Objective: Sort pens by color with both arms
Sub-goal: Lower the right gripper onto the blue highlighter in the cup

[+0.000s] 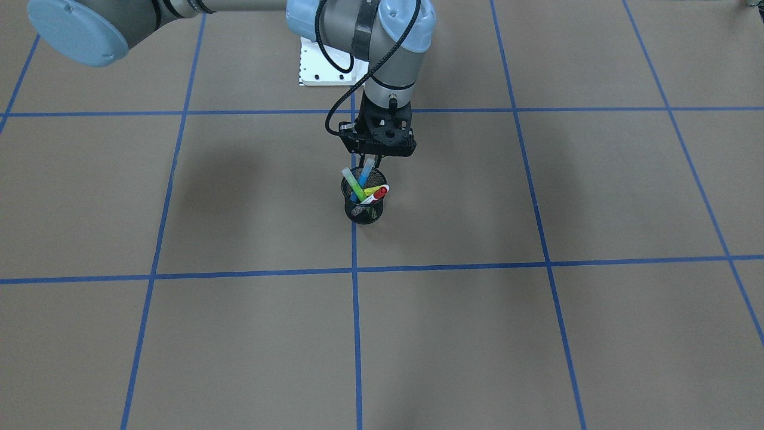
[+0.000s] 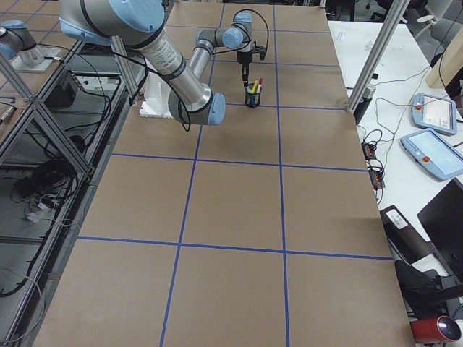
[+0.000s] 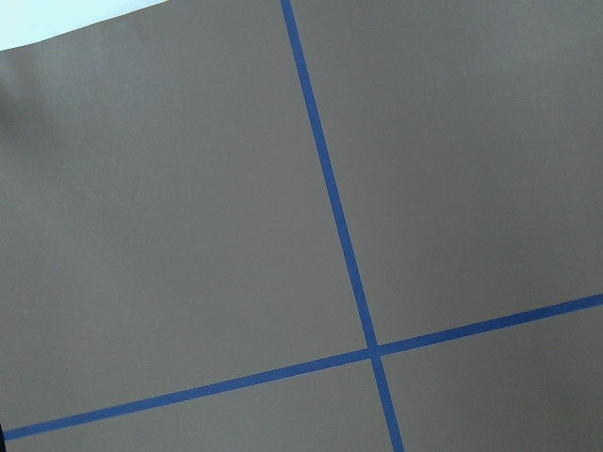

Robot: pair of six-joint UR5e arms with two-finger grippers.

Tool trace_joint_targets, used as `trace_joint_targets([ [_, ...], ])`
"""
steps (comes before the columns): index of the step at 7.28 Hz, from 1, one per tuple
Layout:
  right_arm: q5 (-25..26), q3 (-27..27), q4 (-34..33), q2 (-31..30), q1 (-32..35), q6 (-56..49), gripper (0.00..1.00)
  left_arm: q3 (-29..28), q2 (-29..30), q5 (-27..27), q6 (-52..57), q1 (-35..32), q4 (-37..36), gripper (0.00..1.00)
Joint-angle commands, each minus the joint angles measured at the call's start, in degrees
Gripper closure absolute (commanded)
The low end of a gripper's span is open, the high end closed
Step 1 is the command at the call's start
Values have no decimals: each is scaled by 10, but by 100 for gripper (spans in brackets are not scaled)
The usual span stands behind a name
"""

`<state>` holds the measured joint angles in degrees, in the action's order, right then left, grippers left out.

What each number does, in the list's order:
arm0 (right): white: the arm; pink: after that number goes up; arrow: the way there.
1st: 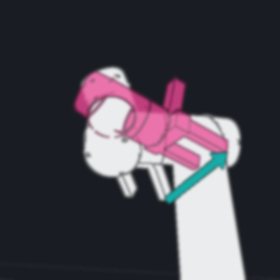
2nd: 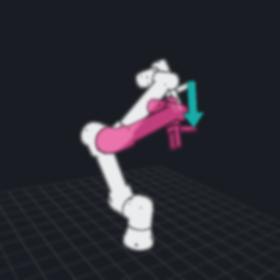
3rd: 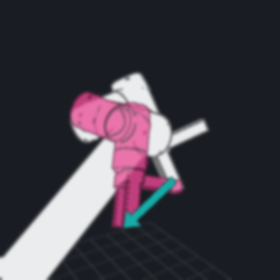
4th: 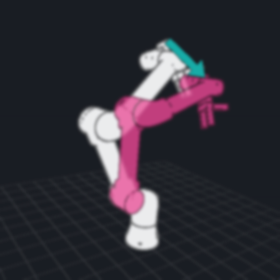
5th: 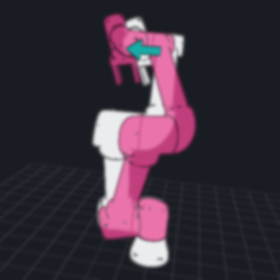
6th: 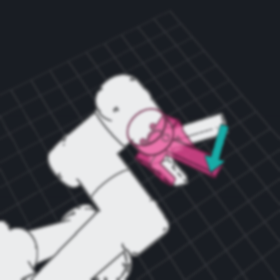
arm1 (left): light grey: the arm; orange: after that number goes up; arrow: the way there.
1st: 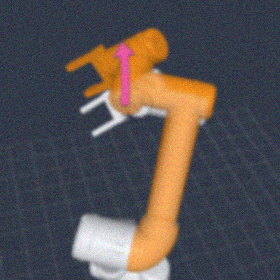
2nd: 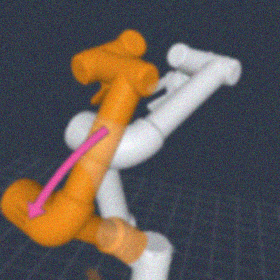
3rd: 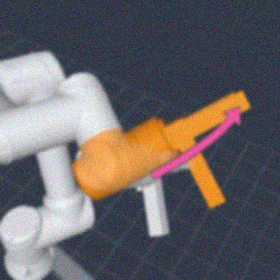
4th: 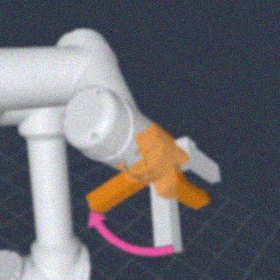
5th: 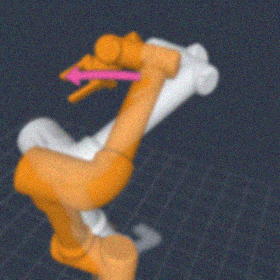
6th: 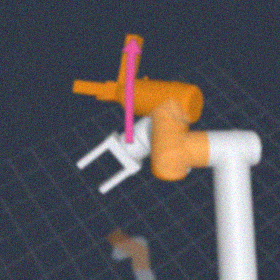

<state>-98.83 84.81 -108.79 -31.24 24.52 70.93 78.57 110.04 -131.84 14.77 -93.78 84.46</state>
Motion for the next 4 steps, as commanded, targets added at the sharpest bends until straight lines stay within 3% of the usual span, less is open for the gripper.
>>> trace_joint_targets([
  [1,0,0,0,1,0,0,72,0,0,0,0,0,0,0],
  [4,-1,2,0,0,0,0,78,0,0,0,0,0,0,0],
])
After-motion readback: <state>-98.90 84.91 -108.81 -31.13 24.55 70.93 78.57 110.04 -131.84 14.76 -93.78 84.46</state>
